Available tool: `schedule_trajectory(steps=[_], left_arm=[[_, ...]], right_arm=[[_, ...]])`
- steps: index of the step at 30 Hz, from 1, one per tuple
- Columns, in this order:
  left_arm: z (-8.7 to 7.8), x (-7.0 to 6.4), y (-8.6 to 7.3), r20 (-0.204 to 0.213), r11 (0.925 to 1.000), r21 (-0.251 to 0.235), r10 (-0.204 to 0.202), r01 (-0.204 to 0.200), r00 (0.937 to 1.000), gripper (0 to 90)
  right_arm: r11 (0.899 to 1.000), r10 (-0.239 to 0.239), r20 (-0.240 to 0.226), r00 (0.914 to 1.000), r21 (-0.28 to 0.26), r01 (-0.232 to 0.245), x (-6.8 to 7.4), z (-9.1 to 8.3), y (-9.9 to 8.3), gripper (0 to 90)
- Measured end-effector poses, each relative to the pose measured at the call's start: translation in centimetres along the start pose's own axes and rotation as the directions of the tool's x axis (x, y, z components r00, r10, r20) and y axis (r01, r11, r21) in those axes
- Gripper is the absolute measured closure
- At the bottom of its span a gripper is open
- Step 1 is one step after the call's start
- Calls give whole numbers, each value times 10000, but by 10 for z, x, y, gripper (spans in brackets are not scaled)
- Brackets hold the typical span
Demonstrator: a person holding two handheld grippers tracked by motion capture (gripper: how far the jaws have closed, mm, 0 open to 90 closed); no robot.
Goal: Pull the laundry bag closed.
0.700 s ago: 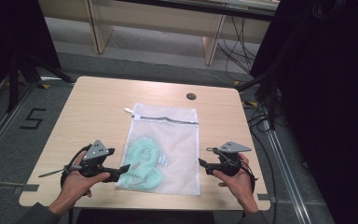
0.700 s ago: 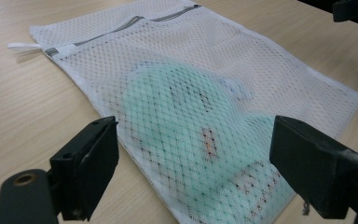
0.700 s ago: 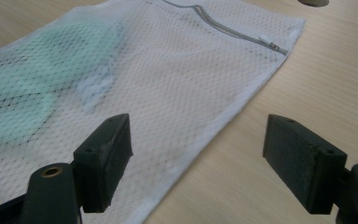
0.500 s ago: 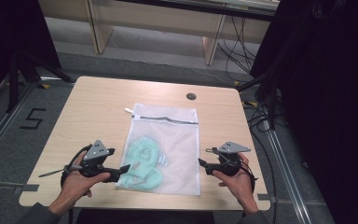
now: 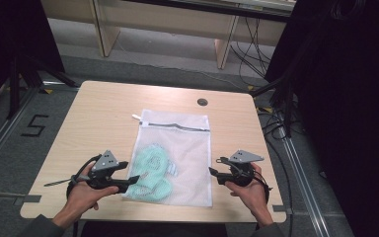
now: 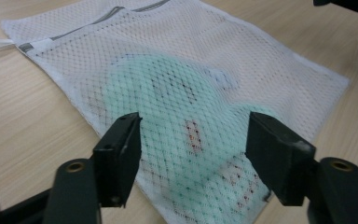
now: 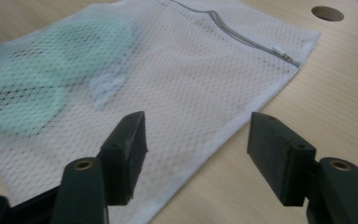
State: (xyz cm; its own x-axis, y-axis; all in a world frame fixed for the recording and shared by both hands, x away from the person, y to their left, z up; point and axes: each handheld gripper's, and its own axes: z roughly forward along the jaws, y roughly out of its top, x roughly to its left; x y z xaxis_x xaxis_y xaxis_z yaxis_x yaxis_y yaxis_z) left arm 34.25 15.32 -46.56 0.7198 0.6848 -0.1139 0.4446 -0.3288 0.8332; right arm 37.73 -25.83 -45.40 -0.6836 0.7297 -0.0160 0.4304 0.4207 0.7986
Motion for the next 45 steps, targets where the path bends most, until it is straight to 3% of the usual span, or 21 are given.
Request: schedule_trajectory(steps=[1, 3, 4, 7, 9, 14, 15, 17, 20, 22, 24, 27, 28, 30, 31, 33, 34, 37, 42, 43, 45], left_arm=[[1, -1, -1, -7, 9998, 105, 197, -197, 9998, 448], [1, -1, -1, 175, 9995, 159, 258, -260, 9995, 476], [1, -1, -1, 335, 9995, 178, 265, -271, 9991, 581], [2, -1, -1, 520, 9989, 22, 457, -458, 9976, 686], [5, -3, -2, 716, 9992, 86, 376, -383, 9967, 768], [9, -5, -3, 1027, 9964, 184, 801, -824, 9915, 851], [10, -5, -3, 1007, 9978, 379, 504, -545, 9936, 862], [13, -5, -4, 1024, 9982, 354, 437, -476, 9938, 881], [19, -7, -5, 1069, 9953, 600, 690, -757, 9919, 890], [23, -9, -5, 1062, 9878, 838, 1223, -1315, 9868, 890], [28, -13, -5, 1103, 9908, 777, 1021, -1110, 9886, 891], [33, -13, -4, 1252, 9855, 928, 1300, -1421, 9836, 892], [35, -15, -5, 1189, 9881, 983, 1065, -1184, 9872, 893], [37, -15, -6, 1233, 9878, 996, 1071, -1197, 9866, 892], [39, -14, -7, 1150, 9804, 1301, 1333, -1480, 9844, 892], [41, -15, -8, 1195, 9821, 1304, 1208, -1362, 9855, 892], [43, -15, -9, 1262, 9796, 1421, 1244, -1421, 9842, 893], [44, -14, -9, 1145, 9792, 1455, 1253, -1415, 9855, 892], [49, -13, -11, 1221, 9773, 1544, 1265, -1447, 9844, 894], [48, -11, -10, 1279, 9727, 1661, 1419, -1623, 9816, 894], [49, -10, -11, 1272, 9766, 1652, 1172, -1376, 9849, 894]], right_arm=[[9997, -207, -105, 9997, -124, 206, 3, 0, 1, 494], [9994, -327, -229, 9992, -66, 325, 3, 0, 2, 534], [9979, -638, -459, 9969, 37, 640, 6, 2, 3, 598], [9961, -825, -588, 9949, 264, 842, 9, 2, 4, 647], [9944, -1010, -777, 9918, 236, 1031, 9, 4, 6, 753], [9843, -1599, -1262, 9790, 547, 1678, 10, 11, 6, 871], [9817, -1731, -1360, 9755, 560, 1820, 10, 13, 6, 884], [9775, -1832, -1607, 9699, 749, 1971, 12, 17, 4, 900], [9697, -1955, -1924, 9616, 1088, 2189, 17, 24, 3, 900], [9624, -2183, -2055, 9540, 1165, 2454, 19, 28, 3, 900], [9572, -2304, -2168, 9486, 1252, 2611, 24, 34, 1, 900], [9447, -2576, -2214, 9406, 1468, 2933, 27, 39, 0, 900], [9445, -2483, -2264, 9419, 1596, 2873, 28, 40, 0, 900], [9365, -2649, -2274, 9371, 1709, 3062, 28, 43, 0, 900], [9381, -2552, -2276, 9397, 1772, 2977, 29, 45, -1, 900], [9366, -2568, -2302, 9386, 1803, 3004, 29, 46, -1, 900], [9267, -2702, -2362, 9334, 1992, 3186, 30, 48, -1, 900], [9259, -2617, -2420, 9343, 2103, 3138, 31, 50, -1, 900], [9131, -2715, -2441, 9310, 2403, 3293, 32, 52, -3, 900], [9115, -2705, -2497, 9298, 2444, 3309, 32, 53, -3, 900], [9009, -2754, -2548, 9269, 2680, 3413, 33, 54, -4, 900]])
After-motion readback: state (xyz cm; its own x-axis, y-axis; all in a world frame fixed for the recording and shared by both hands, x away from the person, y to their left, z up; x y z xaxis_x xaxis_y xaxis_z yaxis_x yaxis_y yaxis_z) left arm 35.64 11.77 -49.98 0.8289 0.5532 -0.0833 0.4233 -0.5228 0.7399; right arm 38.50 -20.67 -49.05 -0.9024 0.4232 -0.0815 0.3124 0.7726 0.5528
